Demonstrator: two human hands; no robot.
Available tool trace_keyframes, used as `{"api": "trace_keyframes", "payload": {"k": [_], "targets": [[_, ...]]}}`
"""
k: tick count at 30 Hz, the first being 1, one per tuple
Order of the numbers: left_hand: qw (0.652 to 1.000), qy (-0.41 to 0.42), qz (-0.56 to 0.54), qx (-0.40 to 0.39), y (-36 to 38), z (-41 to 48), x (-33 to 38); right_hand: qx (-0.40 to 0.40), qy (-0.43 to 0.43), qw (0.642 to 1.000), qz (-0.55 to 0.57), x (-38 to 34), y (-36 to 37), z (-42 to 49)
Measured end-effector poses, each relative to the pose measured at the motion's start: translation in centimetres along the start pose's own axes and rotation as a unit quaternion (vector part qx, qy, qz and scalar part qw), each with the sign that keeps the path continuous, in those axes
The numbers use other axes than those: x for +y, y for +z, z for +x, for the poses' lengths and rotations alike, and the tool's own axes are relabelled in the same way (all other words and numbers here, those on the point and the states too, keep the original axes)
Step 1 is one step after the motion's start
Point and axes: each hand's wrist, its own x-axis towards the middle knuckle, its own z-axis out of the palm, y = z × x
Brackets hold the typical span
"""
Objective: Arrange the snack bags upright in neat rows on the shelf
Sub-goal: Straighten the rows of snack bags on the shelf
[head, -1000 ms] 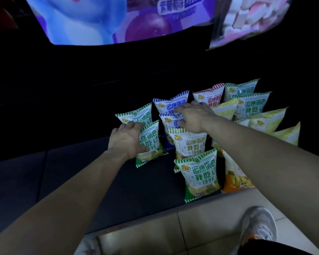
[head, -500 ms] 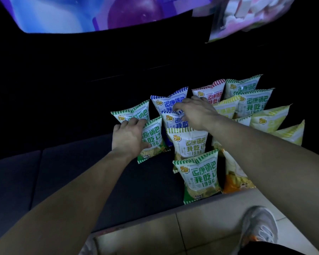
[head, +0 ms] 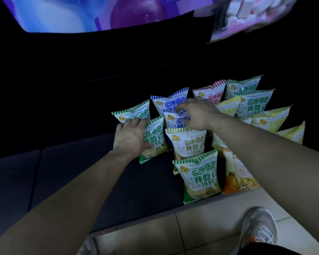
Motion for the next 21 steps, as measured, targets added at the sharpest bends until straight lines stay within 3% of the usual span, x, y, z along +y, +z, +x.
{"api": "trace_keyframes", "payload": {"k": [3, 8, 12, 16, 21], "targets": [[0.999, -0.005, -0.046, 0.01, -1.1, 0.0, -0.7, 0.018, 0.003, 0.999, 0.03, -0.5, -0.6, 0.2], [0.988, -0.054, -0.111, 0.092, -3.8, 2.1, -3.6, 0.052, 0.003, 0.996, 0.071, -1.6, -1.5, 2.1], [0.99, -0.084, -0.104, 0.043, -4.0, 4.3, -4.9, 0.038, 0.015, 0.998, 0.055, -2.3, -2.0, 4.6], [0.978, -0.105, -0.179, -0.014, -3.1, 5.8, -4.3, 0.029, 0.026, 0.998, 0.04, -2.3, -2.0, 6.6], [0.973, -0.115, -0.198, -0.013, -2.3, 6.9, -3.7, 0.035, 0.045, 0.997, 0.056, -1.5, -1.4, 7.5]]}}
